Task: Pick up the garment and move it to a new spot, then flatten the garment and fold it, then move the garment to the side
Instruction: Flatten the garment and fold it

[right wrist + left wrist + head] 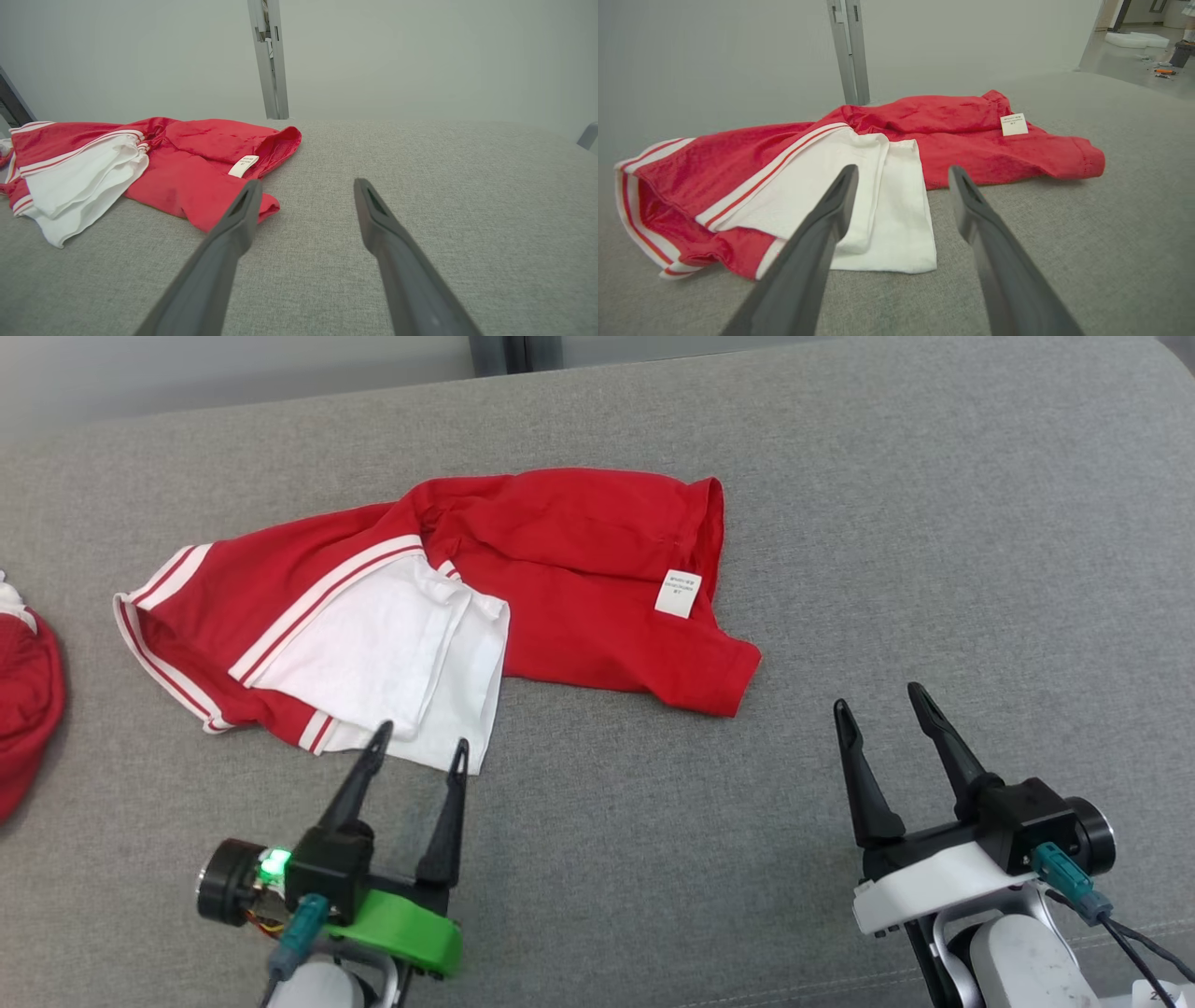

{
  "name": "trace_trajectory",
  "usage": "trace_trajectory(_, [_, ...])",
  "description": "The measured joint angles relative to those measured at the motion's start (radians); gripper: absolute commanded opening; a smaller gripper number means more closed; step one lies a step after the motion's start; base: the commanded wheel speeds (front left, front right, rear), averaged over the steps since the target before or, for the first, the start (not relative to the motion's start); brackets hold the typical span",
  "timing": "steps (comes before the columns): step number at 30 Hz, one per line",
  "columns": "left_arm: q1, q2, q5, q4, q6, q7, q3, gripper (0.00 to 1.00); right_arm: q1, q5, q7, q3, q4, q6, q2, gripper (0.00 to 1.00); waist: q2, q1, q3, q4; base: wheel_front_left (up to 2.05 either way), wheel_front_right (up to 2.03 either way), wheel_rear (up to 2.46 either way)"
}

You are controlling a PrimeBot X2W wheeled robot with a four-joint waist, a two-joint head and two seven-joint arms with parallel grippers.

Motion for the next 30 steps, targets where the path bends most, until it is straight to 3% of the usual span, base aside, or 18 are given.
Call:
trace_trajectory(7, [-0.060, -0.012, 0.100, 0.245, 0.011, 0.000, -0.085, 1.00, 0.002, -0.009, 0.000, 0.002, 0.004, 0.000, 0.000, 1.00, 0.0000, 0.0000, -0.005, -0.003, 0.00, 0.00, 0.00])
trace_trajectory(15, [-0.136, -0.034, 0.107, 0.375, 0.063, 0.000, -0.092, 1.00, 0.002, -0.017, 0.000, 0.002, 0.001, 0.000, 0.000, 1.00, 0.0000, 0.0000, 0.008, -0.014, 0.00, 0.00, 0.00])
trace_trajectory(18, [-0.152, -0.039, 0.099, 0.405, 0.065, 0.000, -0.097, 0.49, 0.002, -0.018, 0.000, 0.001, 0.002, 0.000, 0.000, 1.00, 0.0000, 0.0000, 0.008, -0.014, 0.00, 0.00, 0.00])
trace_trajectory(20, [-0.157, -0.042, 0.096, 0.417, 0.065, 0.000, -0.101, 0.27, 0.003, -0.020, 0.000, -0.001, 0.002, 0.000, 0.000, 1.00, 0.0000, 0.0000, 0.008, -0.013, 0.00, 0.00, 0.00])
trace_trajectory(21, [-0.159, -0.043, 0.093, 0.418, 0.065, 0.000, -0.101, 0.04, 0.003, -0.022, 0.000, -0.001, 0.002, 0.000, 0.000, 1.00, 0.0000, 0.0000, 0.008, -0.011, 0.00, 0.00, 0.00])
trace_trajectory(22, [-0.162, -0.044, 0.089, 0.423, 0.065, 0.000, -0.102, 0.00, 0.003, -0.024, 0.000, -0.001, 0.002, 0.000, 0.000, 1.00, 0.0000, 0.0000, 0.008, -0.010, 0.00, 0.00, 0.00])
trace_trajectory(30, [-0.181, -0.045, 0.077, 0.437, 0.064, 0.000, -0.096, 0.00, 0.001, -0.026, 0.000, 0.001, 0.003, 0.000, 0.000, 1.00, 0.0000, 0.0000, 0.008, 0.008, 0.00, 0.00, 0.00])
